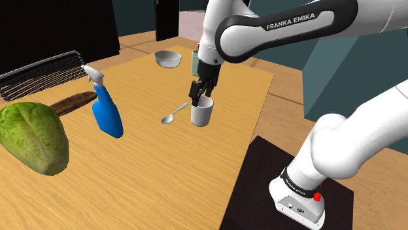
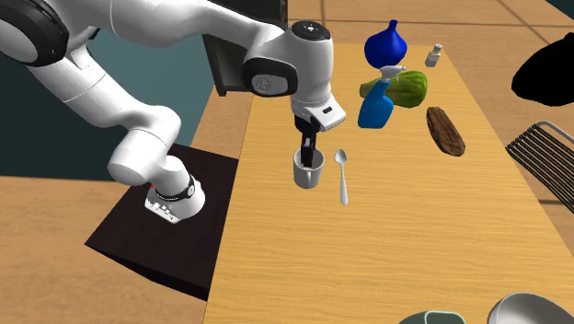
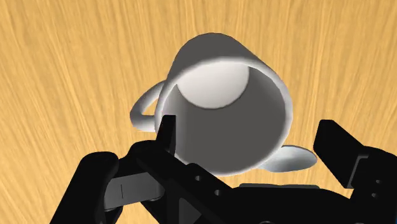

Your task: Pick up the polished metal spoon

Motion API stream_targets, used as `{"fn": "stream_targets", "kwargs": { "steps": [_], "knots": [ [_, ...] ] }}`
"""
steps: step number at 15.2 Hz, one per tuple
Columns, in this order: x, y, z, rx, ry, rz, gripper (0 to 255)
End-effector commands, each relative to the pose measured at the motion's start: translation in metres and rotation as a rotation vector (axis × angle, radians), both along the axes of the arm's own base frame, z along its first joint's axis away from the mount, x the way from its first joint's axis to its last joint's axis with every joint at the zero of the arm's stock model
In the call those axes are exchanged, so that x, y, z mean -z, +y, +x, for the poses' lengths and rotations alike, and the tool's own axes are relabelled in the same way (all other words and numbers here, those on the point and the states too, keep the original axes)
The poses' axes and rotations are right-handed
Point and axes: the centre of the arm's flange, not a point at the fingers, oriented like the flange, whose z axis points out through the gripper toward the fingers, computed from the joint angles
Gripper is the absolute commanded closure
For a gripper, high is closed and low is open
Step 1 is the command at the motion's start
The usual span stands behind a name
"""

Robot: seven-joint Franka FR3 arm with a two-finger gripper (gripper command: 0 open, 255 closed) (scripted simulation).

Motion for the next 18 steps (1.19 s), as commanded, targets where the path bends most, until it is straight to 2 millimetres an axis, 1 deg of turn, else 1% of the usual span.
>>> {"fn": "stream_targets", "kwargs": {
  "steps": [1, 11, 12, 18],
  "knots": [
    [0.01, 0.018, 0.015, -0.012, -0.018, -0.005, 0],
    [0.06, 0.107, 0.092, -0.073, -0.098, -0.039, 0],
    [0.061, 0.108, 0.092, -0.074, -0.098, -0.039, 0],
    [0.092, 0.108, 0.092, -0.074, -0.098, -0.039, 0]
  ]
}}
